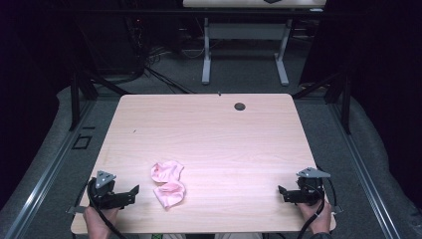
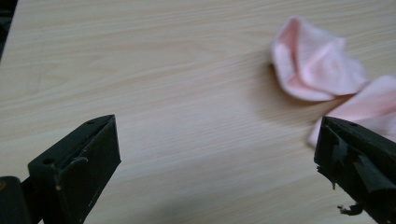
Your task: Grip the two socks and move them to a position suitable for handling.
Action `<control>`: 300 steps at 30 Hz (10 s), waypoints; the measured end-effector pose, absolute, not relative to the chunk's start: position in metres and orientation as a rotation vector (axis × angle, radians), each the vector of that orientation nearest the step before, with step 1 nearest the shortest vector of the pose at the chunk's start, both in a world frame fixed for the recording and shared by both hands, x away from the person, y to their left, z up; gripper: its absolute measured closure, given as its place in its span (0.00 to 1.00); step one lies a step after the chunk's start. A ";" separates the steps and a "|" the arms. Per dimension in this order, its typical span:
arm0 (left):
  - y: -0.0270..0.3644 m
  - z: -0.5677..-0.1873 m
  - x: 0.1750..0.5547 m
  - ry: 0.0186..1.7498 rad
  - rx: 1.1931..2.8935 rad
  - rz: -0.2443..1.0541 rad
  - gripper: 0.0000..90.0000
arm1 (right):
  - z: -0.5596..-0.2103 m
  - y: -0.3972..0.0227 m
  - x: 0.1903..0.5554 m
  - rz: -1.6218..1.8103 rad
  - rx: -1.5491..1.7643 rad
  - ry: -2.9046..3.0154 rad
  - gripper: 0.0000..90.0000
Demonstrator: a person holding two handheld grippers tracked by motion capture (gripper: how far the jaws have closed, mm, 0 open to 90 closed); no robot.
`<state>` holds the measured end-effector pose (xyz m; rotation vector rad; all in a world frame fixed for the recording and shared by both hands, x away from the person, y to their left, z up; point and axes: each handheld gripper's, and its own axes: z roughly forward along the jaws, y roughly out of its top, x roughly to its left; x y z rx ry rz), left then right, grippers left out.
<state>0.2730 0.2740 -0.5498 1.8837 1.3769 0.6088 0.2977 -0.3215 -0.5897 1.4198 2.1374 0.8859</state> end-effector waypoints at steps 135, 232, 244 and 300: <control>0.187 -0.571 0.348 1.284 2.095 0.522 0.84 | -0.590 -0.322 0.297 0.902 1.440 2.099 0.05; 0.091 -0.581 0.235 0.872 2.051 0.307 0.12 | -0.528 -0.127 0.281 1.052 1.223 2.608 0.95; 0.072 -0.583 0.239 0.926 1.984 0.338 0.49 | -0.501 -0.124 0.278 1.164 1.218 2.563 0.95; 0.085 -0.568 0.300 1.005 2.223 0.283 0.69 | -0.554 -0.167 0.276 0.896 1.233 2.501 0.84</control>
